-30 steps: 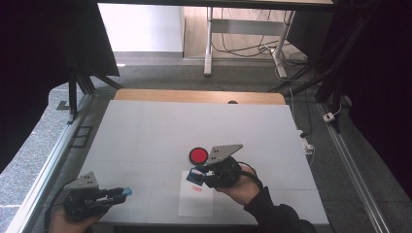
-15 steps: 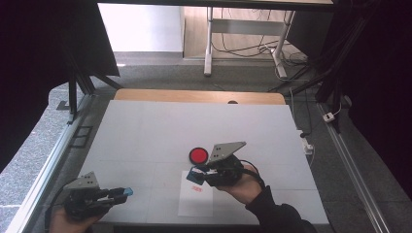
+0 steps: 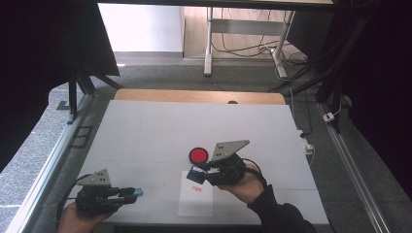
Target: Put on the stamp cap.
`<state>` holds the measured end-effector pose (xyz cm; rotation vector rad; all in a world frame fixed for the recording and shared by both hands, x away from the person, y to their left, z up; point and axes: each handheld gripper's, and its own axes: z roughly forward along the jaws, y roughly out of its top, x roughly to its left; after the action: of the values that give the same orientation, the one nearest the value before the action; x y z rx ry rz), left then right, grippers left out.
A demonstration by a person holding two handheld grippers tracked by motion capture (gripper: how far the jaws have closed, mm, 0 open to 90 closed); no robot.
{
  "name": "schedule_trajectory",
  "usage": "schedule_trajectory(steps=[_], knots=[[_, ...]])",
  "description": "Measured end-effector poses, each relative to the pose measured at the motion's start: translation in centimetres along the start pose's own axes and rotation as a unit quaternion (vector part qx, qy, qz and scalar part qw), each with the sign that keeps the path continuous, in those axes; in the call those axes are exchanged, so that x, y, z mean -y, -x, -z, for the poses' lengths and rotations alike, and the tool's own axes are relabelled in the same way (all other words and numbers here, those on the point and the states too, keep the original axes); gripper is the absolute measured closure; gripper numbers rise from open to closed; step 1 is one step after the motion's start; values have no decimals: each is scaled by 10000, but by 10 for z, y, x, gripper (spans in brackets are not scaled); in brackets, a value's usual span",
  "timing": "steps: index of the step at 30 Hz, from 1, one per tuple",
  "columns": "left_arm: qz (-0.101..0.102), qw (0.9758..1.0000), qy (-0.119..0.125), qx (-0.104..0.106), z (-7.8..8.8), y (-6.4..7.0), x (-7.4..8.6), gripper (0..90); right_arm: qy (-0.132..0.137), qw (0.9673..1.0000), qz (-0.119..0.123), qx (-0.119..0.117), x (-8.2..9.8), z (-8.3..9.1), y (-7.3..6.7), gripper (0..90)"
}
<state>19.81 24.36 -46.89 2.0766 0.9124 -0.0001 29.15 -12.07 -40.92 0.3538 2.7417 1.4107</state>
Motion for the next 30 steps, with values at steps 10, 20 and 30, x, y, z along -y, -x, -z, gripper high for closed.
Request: schedule_trajectory(steps=[10,20,30], knots=[[-416,9984,-72,369,-17,7,-22,687,61,9999,61,-52,-4,6,-1,705],[-841,9939,-50,705,-37,12,-42,688,202,9997,25,-164,-6,11,0,705],[-1389,9842,48,1097,-56,19,-62,688,332,9989,64,-319,-10,15,-3,705]])
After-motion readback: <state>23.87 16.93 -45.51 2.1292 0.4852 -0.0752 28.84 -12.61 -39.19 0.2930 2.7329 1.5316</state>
